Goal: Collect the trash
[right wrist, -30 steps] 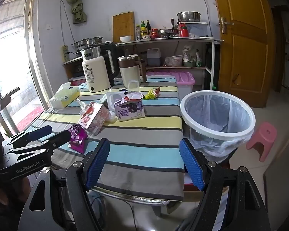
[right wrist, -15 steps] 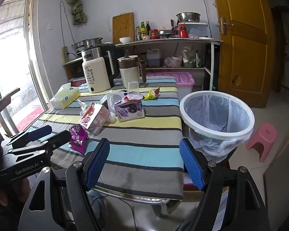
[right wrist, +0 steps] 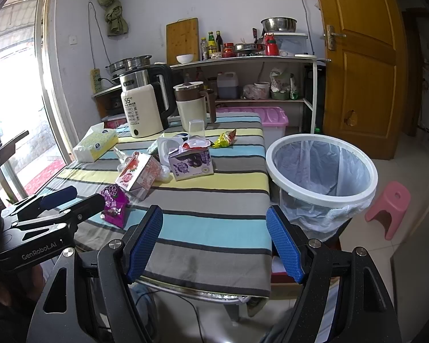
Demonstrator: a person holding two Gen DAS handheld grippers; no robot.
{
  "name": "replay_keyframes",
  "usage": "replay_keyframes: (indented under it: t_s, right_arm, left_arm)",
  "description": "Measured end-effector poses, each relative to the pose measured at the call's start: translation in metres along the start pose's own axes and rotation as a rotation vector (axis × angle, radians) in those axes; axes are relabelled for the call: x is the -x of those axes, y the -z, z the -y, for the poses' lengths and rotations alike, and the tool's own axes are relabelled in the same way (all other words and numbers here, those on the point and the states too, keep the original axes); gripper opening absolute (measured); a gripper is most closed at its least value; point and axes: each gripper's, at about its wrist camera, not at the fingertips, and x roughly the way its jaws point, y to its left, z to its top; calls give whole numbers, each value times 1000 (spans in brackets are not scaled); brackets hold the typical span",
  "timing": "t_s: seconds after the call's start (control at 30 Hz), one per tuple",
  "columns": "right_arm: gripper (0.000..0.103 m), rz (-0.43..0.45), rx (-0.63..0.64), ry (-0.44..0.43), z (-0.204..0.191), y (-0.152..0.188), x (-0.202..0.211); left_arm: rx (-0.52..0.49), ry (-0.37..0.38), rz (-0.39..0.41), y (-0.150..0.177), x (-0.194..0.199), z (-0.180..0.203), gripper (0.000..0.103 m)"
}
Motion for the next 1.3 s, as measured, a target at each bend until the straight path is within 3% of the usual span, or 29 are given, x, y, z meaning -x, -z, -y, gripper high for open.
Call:
replay_keyframes:
  t_s: [1.3]
  right_arm:
    - [75,-4,-6,0,5,2,0]
  left_arm:
    - [-3,1,-5,3,-3,7,71]
